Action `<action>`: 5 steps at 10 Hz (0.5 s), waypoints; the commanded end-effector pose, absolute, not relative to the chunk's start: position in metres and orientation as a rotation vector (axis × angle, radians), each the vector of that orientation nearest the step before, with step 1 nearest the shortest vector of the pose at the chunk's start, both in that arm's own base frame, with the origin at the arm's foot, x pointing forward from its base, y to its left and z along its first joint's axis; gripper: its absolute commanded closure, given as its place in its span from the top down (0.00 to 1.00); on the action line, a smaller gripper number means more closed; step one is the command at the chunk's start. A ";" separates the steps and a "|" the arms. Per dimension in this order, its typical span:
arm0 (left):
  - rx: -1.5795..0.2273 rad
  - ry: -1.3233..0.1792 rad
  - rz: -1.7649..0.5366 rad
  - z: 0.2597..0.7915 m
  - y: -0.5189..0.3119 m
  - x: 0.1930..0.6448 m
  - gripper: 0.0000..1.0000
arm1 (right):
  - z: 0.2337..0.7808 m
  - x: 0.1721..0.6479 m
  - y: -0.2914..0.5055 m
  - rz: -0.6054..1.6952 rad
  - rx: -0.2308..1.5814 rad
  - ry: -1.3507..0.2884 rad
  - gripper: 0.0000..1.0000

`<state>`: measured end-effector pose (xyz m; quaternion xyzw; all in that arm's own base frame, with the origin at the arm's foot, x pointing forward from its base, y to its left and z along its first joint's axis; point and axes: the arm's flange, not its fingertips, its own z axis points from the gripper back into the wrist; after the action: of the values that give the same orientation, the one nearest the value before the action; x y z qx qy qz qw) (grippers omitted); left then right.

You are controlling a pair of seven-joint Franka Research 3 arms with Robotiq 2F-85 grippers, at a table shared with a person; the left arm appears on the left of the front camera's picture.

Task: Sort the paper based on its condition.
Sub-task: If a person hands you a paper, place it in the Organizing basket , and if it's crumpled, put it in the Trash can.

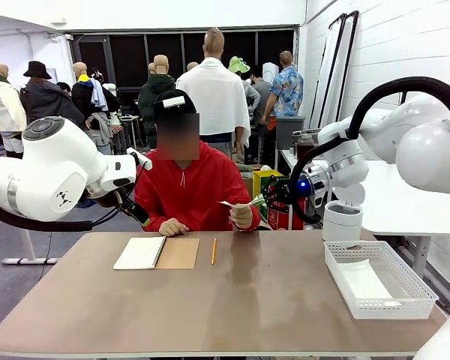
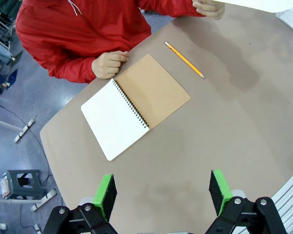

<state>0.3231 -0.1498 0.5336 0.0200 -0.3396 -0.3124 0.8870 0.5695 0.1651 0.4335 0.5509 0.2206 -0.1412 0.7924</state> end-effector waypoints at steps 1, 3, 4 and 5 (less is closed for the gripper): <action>0.043 -0.707 -0.650 0.534 -0.150 0.323 1.00 | 0.442 0.574 0.169 -0.297 1.208 0.499 0.00; 0.043 -0.707 -0.650 0.534 -0.150 0.323 1.00 | 0.452 0.569 0.162 -0.274 1.204 0.477 0.00; 0.043 -0.707 -0.650 0.534 -0.150 0.323 1.00 | 0.463 0.563 0.152 -0.247 1.187 0.428 0.00; 0.043 -0.707 -0.650 0.534 -0.150 0.323 1.00 | 0.472 0.556 0.140 -0.202 1.153 0.367 0.00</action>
<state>0.3231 -0.1498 0.5336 0.0200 -0.3396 -0.3123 0.8870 0.5655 0.1524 0.4636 0.5506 0.1951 -0.1189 0.8029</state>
